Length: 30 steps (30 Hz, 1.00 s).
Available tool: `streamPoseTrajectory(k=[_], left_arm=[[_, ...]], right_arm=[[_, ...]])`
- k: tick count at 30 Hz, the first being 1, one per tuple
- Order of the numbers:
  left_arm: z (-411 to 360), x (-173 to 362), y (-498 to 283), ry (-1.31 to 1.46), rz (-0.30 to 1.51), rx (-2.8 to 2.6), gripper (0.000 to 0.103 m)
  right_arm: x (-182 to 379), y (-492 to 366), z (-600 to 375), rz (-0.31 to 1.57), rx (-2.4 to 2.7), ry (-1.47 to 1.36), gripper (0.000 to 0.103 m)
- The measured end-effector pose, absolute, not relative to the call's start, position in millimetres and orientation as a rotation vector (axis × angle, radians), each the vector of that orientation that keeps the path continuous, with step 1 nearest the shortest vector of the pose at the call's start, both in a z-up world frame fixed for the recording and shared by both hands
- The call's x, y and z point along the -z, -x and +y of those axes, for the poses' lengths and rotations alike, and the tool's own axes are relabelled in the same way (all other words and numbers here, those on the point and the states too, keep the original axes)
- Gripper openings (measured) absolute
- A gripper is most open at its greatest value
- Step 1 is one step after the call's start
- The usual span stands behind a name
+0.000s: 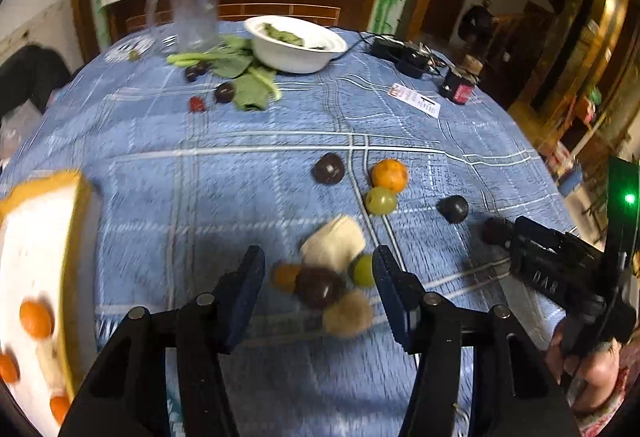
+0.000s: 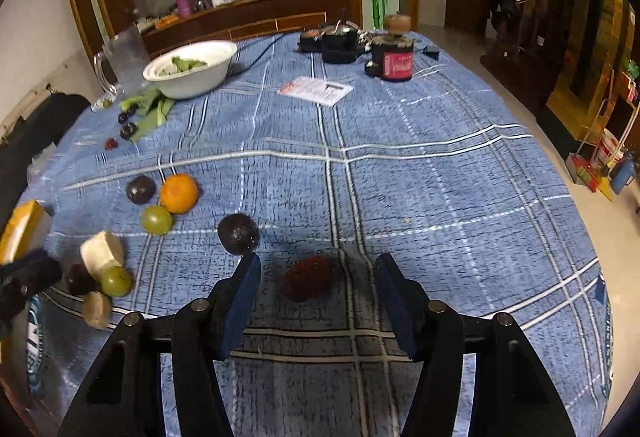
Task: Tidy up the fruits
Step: 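Grasp a white cylindrical chunk with the left tool while the right tool grasps the red date, then carry the chunk into the tray with the left tool while the right tool drops the date there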
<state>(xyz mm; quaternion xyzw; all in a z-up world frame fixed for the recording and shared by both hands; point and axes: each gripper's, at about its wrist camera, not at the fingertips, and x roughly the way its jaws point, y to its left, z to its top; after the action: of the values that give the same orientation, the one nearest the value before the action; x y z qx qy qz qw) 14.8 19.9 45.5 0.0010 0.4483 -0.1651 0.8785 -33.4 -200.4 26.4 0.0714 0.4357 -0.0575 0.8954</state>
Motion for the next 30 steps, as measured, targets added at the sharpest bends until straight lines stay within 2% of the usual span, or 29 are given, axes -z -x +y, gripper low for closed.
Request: streamPoseTrajectory(k=[4,6,8,10,21,22,23,30], left_arm=[[1,-31,-28,-0.089,0.945,0.372,0.054],[-5,-24,-33,-0.110,0.958,0.395,0.053],[-5,-23,-32,-0.106,0.944,0.406,0.042],[-5,-24,-32,-0.112,0.932,0.401,0.039],[9,-42,-8,-0.065,0.874,0.380,0.018],[13,-46,-4,-0.055,0.866,0.384,0.012],[16,-49,-1,-0.045,0.864,0.391,0.000],[36,-54,-4,0.017,0.883,0.396,0.003]], right_arm=[[-15,28,-198,0.923,0.119,-0.134,0.062],[-15,29,-199,0.913,0.109,-0.138,0.047],[-14,30,-199,0.906,0.110,-0.137,0.038],[-15,31,-200,0.899,0.096,-0.156,0.031],[-24,42,-213,0.836,-0.001,-0.314,0.030],[-26,44,-214,0.830,-0.005,-0.327,0.030],[-29,47,-214,0.823,-0.013,-0.343,0.031],[-39,64,-207,0.815,-0.031,-0.355,0.031]])
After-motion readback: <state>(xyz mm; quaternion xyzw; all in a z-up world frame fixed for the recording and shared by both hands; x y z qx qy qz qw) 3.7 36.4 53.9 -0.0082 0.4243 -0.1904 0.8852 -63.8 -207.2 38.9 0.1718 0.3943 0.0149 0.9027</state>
